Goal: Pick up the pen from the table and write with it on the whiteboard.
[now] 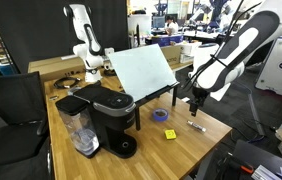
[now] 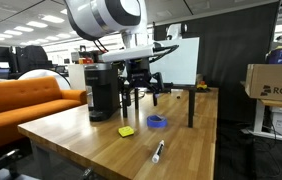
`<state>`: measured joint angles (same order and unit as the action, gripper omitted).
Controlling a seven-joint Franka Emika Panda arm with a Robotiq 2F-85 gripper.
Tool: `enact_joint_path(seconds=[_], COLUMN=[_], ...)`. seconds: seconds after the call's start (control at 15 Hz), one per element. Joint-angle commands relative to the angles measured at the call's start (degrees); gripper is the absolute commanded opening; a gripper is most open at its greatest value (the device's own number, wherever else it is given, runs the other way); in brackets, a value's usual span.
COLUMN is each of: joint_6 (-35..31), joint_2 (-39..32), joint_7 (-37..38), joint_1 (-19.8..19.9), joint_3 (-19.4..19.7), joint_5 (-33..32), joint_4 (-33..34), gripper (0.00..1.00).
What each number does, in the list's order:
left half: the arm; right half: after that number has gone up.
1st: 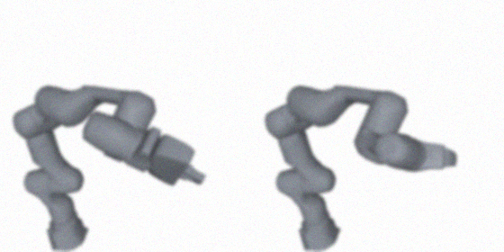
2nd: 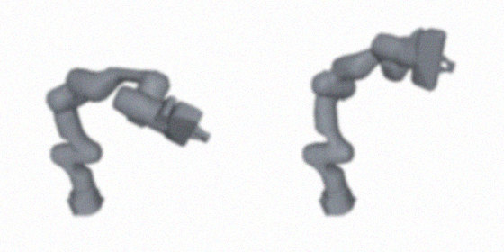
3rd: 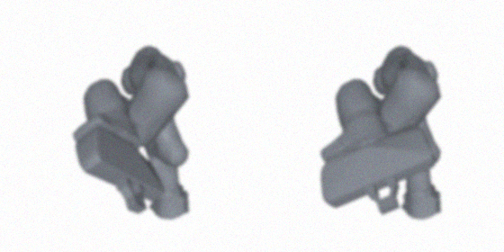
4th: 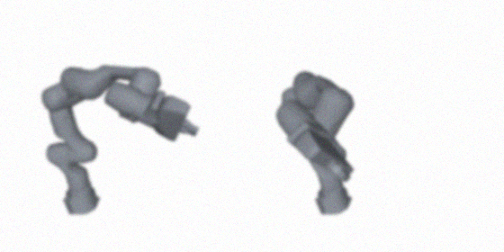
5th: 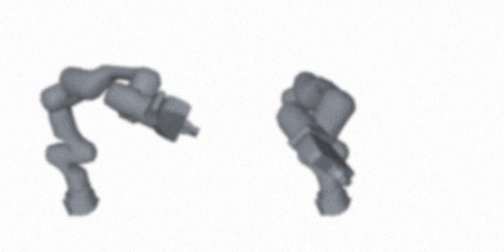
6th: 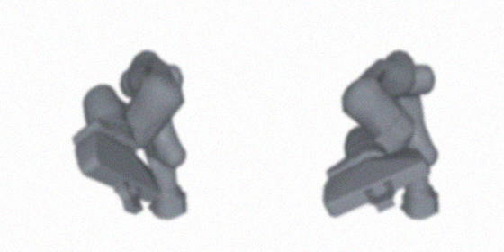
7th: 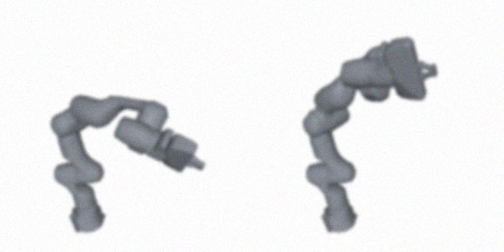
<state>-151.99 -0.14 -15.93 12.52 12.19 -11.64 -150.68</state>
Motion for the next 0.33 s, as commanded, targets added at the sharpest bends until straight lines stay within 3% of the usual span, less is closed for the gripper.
enact_joint_path(seconds=[0.0,0.27], joint_6=[4.83,5.03], joint_2=[4.52,4.77], joint_7=[1.69,0.65], joint_1=[-0.8,-1.23], joint_3=[-0.57,-0.5], joint_5=[-0.83,-0.01], joint_4=[-0.55,-0.16], gripper=[1.0,1.0])
